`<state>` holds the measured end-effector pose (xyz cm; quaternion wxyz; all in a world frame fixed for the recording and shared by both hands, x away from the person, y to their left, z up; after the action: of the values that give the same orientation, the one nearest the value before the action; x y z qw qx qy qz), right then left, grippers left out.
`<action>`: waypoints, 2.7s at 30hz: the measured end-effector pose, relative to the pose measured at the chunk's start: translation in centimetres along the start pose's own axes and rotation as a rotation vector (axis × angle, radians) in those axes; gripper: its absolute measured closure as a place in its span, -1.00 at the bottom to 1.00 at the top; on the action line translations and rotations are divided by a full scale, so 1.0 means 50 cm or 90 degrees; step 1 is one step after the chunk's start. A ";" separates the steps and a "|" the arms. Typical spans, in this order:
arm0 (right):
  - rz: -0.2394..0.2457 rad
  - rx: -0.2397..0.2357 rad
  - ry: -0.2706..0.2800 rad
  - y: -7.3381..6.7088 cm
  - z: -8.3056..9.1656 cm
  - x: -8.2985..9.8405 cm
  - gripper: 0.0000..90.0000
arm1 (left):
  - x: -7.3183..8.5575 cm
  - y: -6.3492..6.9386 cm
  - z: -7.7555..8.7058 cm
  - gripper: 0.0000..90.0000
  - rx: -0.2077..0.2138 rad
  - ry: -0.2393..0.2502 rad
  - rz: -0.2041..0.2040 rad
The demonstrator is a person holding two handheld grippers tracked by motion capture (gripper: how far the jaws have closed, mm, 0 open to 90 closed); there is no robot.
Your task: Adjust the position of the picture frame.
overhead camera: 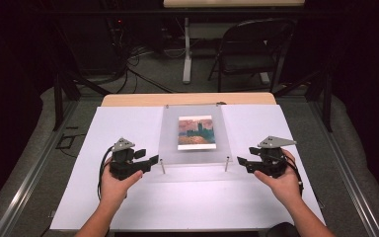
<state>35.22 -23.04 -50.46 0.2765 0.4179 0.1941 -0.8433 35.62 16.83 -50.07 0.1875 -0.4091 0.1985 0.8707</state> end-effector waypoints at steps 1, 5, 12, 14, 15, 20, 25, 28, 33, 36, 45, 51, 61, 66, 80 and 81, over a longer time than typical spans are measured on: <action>-0.002 0.000 -0.001 0.005 -0.003 -0.005 -0.14 | -0.006 -0.004 -0.001 -0.14 -0.003 -0.005 0.001; -0.015 -0.010 -0.010 0.019 -0.016 -0.018 -0.10 | -0.026 -0.014 -0.009 -0.15 0.000 -0.007 0.009; -0.019 -0.026 -0.030 0.032 -0.049 -0.039 -0.09 | -0.062 -0.020 -0.031 -0.15 -0.007 -0.023 0.010; -0.026 -0.028 -0.035 0.037 -0.058 -0.045 -0.09 | -0.070 -0.018 -0.038 -0.15 -0.008 -0.028 0.008; -0.029 -0.028 -0.034 0.039 -0.063 -0.048 -0.09 | -0.076 -0.017 -0.044 -0.15 -0.008 -0.030 0.009; -0.035 -0.021 -0.046 0.052 -0.084 -0.075 -0.11 | -0.101 -0.014 -0.067 -0.15 -0.011 -0.041 0.013; -0.042 -0.015 -0.036 0.061 -0.100 -0.104 -0.19 | -0.124 -0.021 -0.091 -0.19 -0.027 -0.040 0.025; -0.046 -0.004 -0.030 0.066 -0.111 -0.119 -0.29 | -0.133 -0.025 -0.104 -0.26 -0.037 -0.041 0.035; -0.057 0.006 -0.023 0.076 -0.132 -0.138 -0.34 | -0.150 -0.039 -0.125 -0.32 -0.056 -0.049 0.042; -0.056 0.013 -0.025 0.081 -0.147 -0.144 -0.35 | -0.155 -0.048 -0.136 -0.33 -0.067 -0.053 0.047; -0.055 0.045 -0.028 0.099 -0.179 -0.163 -0.35 | -0.162 -0.078 -0.159 -0.33 -0.090 -0.063 0.070; -0.060 0.060 -0.028 0.110 -0.197 -0.169 -0.36 | -0.166 -0.085 -0.176 -0.33 -0.089 -0.067 0.086; -0.079 0.062 -0.023 0.124 -0.231 -0.159 -0.31 | -0.167 -0.087 -0.214 -0.33 -0.086 -0.076 0.083; -0.077 0.063 -0.044 0.137 -0.251 -0.148 -0.31 | -0.166 -0.083 -0.235 -0.32 -0.079 -0.082 0.081; -0.151 0.019 -0.061 0.157 -0.281 -0.132 -0.31 | -0.159 -0.079 -0.285 -0.32 -0.073 -0.112 0.098; -0.152 0.016 -0.062 0.157 -0.283 -0.132 -0.31 | -0.158 -0.079 -0.288 -0.32 -0.073 -0.114 0.098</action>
<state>51.89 -19.17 -53.97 0.1778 0.3537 0.2183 -0.8920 51.41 11.71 -53.05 0.1134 -0.3233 0.1617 0.9254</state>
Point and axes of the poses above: each handheld gripper's, and its own axes: z roughly backward along the jaws, x roughly out of its underside, y roughly to its right, the point moved 3 cm from there along -z, roughly forward along the jaws, and after that the axes turned 4 degrees about -x, right-handed, at the moved point
